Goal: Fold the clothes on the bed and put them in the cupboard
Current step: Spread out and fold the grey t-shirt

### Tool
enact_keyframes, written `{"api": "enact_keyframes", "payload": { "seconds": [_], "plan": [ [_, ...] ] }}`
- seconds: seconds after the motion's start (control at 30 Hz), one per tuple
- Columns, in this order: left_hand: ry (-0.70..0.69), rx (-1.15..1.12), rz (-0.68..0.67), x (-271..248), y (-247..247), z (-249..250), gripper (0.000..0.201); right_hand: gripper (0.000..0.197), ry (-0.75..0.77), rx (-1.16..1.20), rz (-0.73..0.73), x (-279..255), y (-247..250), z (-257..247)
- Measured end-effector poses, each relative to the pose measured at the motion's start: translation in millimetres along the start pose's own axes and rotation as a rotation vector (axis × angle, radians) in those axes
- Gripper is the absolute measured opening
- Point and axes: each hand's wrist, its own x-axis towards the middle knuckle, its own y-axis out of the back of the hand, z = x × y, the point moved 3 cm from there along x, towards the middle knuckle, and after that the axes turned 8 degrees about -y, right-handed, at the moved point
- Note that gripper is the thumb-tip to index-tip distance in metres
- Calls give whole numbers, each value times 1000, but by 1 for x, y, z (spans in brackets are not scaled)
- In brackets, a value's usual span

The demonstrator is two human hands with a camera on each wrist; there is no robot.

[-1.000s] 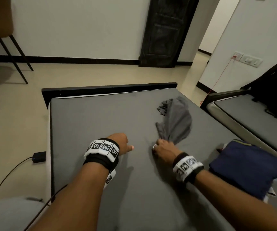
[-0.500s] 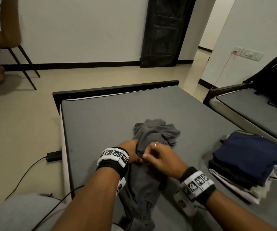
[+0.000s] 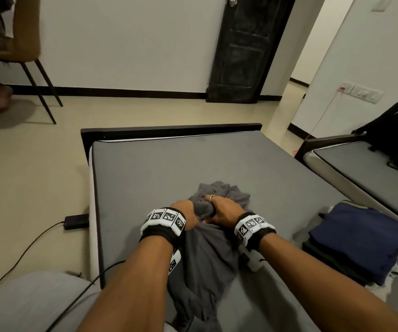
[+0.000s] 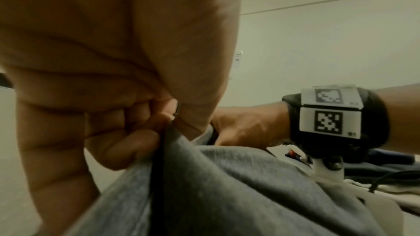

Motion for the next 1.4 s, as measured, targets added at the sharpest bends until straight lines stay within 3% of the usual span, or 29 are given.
{"api": "enact_keyframes", "payload": {
  "seconds": [0.13, 0.23, 0.37, 0.5, 0.57, 0.6, 0.67, 0.73, 0.8, 0.9, 1.07, 1.13, 1.23, 1.27, 1.4],
  "plan": [
    [15, -24, 60, -5, 6, -4, 32, 41, 34, 101, 54, -15, -3, -9],
    [16, -92, 114, -10, 14, -7, 29, 18, 48, 268, 90, -29, 9, -13],
    [16, -269, 237, -19, 31, -9, 27, 48, 31, 418, 316, -41, 39, 2],
    [-4, -413, 418, -29, 48, -6, 22, 36, 108, 353, 495, -51, 71, 12],
    [-86, -454, 506, -34, 58, 3, 17, 30, 170, 411, 528, -59, 88, 10],
    [-144, -463, 530, -36, 62, 8, 24, 32, 178, 487, 552, -62, 96, 8],
    [-254, -428, 524, -41, 69, 21, 43, 39, 112, 676, 624, -69, 112, 12],
    [-286, -240, 501, -45, 70, 30, 50, 38, 49, 817, 679, -76, 126, 17],
    [-207, 16, 463, -47, 64, 30, 42, 31, 33, 872, 709, -86, 143, 21],
    [-69, 155, 401, -53, 67, 29, 20, 20, 153, 919, 623, -104, 168, 27],
    [79, 431, 430, -66, 126, 55, 17, 15, 357, 819, 522, -133, 222, 37],
    [19, 163, 400, -75, 160, 67, 5, 20, 351, 791, 462, -143, 250, 46],
    [-82, -245, 371, -95, 209, 87, 12, 45, 311, 524, 402, -162, 297, 53],
    [-118, -310, 381, -103, 223, 95, 14, 45, 303, 419, 405, -168, 312, 53],
    [-224, -149, 457, -124, 279, 144, 27, 24, 240, 193, 528, -186, 366, 64]
  ]
}}
